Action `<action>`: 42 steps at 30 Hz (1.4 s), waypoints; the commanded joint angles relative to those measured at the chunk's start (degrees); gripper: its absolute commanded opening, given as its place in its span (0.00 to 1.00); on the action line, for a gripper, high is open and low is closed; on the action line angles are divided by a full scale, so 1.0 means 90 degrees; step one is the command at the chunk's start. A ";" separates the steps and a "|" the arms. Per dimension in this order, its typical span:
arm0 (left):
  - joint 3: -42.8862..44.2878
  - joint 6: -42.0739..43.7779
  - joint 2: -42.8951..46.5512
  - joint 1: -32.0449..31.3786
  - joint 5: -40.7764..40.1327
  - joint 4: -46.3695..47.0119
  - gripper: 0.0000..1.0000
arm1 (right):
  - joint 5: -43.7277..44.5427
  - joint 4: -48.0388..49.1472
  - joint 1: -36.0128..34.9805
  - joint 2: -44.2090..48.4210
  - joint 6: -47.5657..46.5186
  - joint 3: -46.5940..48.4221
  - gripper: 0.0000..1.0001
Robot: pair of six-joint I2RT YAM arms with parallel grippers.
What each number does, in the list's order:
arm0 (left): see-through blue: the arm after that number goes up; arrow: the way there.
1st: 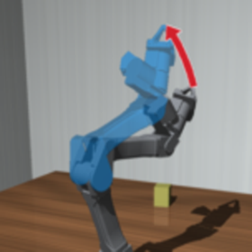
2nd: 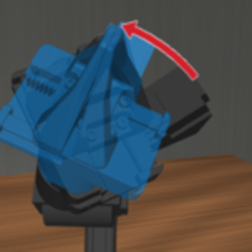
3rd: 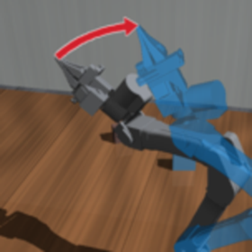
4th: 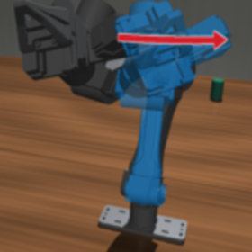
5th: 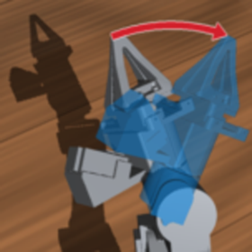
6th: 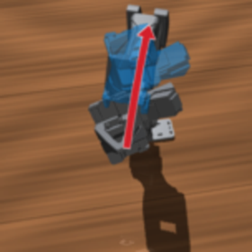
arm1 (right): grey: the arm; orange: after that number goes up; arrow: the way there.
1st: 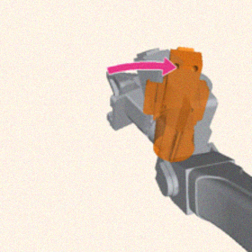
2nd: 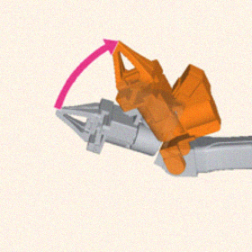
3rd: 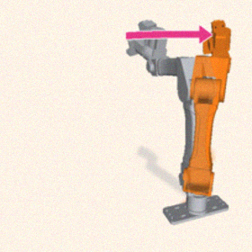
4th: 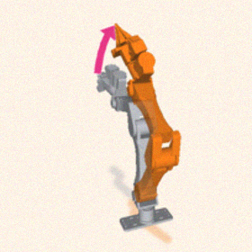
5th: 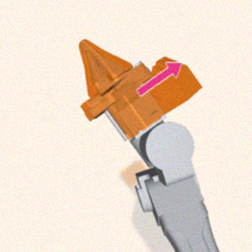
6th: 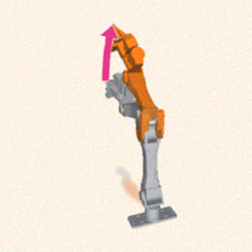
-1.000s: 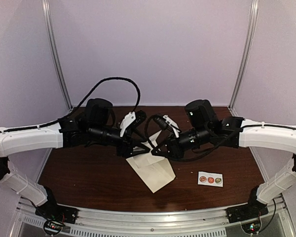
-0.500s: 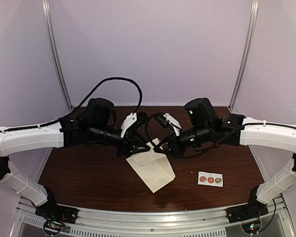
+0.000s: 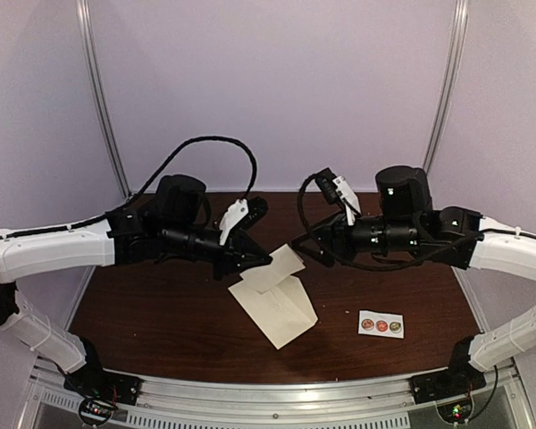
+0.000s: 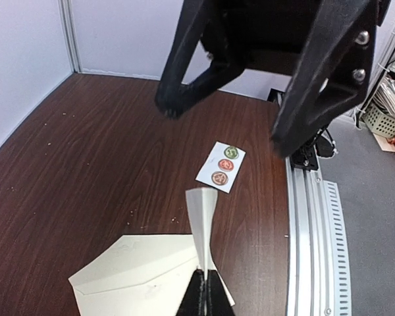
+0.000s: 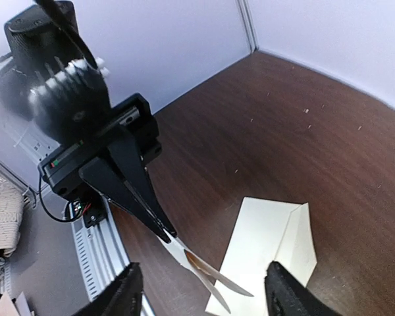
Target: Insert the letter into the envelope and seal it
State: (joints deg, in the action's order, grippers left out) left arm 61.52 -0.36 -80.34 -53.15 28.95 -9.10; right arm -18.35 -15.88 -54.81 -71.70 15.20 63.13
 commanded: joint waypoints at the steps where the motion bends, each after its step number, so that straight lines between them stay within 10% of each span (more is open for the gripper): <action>1: -0.0068 -0.0650 0.0355 -0.0024 -0.0575 0.0657 0.00 | 0.0961 0.0892 0.0086 0.0797 0.0499 -0.0532 0.73; 7: -0.1164 -0.2573 0.0925 -0.0039 -0.1227 0.3318 0.00 | 0.1264 0.2970 0.0162 0.1713 0.1519 -0.1869 0.94; 21: -0.2598 -0.5080 0.0749 -0.0058 -0.1161 0.7627 0.00 | -0.0588 0.5002 0.0108 0.0388 0.2205 -0.2027 0.95; 42: -0.2645 -0.4934 0.0476 -0.0080 -0.0974 0.7372 0.05 | -0.1130 0.5821 0.0094 -0.0251 0.2592 -0.1607 0.00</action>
State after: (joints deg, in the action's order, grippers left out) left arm 37.30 -46.70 -76.47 -53.39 19.29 58.48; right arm -28.49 33.89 -53.74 -74.59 38.04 47.77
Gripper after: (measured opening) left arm 0.011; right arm 0.035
